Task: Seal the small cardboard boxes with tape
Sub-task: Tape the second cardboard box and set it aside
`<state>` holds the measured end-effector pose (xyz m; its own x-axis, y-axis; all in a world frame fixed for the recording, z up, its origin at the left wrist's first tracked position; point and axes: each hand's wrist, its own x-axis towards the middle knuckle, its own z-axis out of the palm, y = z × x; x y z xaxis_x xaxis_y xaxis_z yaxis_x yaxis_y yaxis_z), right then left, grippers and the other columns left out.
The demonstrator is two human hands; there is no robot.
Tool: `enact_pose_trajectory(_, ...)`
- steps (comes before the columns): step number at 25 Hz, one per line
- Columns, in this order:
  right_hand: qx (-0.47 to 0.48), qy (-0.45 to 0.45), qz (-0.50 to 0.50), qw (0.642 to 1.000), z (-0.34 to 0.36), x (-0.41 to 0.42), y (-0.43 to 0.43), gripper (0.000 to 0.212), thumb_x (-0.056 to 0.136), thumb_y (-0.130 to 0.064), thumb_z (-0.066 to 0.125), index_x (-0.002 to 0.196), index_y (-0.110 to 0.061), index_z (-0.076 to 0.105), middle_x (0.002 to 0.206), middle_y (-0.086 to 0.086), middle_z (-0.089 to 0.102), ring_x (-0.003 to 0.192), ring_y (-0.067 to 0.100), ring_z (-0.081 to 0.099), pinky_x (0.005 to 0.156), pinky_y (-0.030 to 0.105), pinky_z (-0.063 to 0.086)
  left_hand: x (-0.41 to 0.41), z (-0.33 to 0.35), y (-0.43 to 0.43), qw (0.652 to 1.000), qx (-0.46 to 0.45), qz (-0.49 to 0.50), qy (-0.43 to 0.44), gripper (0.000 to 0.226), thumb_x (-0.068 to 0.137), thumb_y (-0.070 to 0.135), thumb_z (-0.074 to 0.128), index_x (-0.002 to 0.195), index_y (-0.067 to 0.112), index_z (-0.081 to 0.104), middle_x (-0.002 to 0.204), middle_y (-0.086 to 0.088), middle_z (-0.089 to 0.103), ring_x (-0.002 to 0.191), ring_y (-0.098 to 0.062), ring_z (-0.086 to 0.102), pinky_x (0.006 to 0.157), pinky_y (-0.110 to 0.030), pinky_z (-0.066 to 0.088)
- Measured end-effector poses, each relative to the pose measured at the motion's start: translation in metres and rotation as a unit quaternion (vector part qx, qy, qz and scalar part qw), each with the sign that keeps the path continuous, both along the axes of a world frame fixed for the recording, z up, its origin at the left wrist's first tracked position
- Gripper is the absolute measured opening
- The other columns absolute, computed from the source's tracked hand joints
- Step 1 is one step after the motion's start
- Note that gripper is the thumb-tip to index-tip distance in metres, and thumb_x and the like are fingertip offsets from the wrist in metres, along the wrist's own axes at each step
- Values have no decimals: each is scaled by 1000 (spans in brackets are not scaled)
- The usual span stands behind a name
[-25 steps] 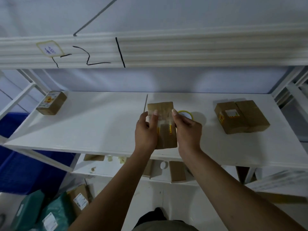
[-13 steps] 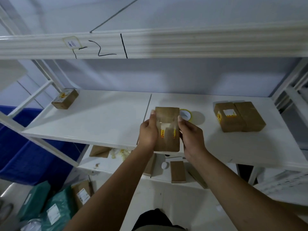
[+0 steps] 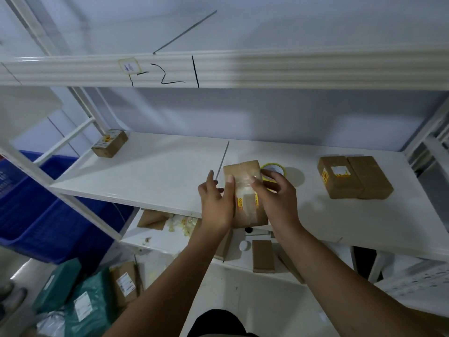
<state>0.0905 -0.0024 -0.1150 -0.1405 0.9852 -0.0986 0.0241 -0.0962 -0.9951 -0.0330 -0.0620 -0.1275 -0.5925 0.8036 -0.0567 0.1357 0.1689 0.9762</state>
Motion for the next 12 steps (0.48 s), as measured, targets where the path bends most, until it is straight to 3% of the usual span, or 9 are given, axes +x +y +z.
enact_pose_trajectory(2, 20, -14, 2, 1000, -1, -7, -5, 33, 87, -45, 80, 119, -40, 69, 106, -14, 76, 95, 1, 72, 93, 43, 60, -5, 2, -10, 1000, 6, -25, 6, 63, 88, 77, 58, 143, 47, 53, 132, 15, 50, 115, 7, 59, 85, -11, 50)
enact_pose_trajectory(4, 50, -20, 26, 998, -2, -20, -13, 23, 95, -44, 72, 118, -43, 69, 107, -18, 74, 95, -4, 69, 95, 39, 58, -20, 7, -16, 996, 5, -75, -42, 55, 82, 74, 67, 129, 47, 63, 125, 11, 63, 111, 4, 67, 79, -11, 54)
enact_pose_trajectory(8, 93, -34, 121, 988, -1, -50, -22, 23, 103, -39, 64, 125, -46, 70, 120, -8, 69, 105, 2, 67, 99, 37, 57, -77, 16, -22, 987, -35, -123, -102, 57, 93, 65, 62, 140, 33, 65, 132, 3, 75, 119, -16, 72, 99, -39, 57)
enact_pose_trajectory(12, 151, -93, 188, 966, 2, -84, -14, 28, 103, -34, 64, 129, -39, 71, 114, -2, 60, 105, 6, 65, 101, 41, 55, -128, 8, -24, 976, -60, -138, -157, 52, 103, 63, 49, 129, 26, 74, 124, -10, 78, 113, -27, 75, 99, -48, 55)
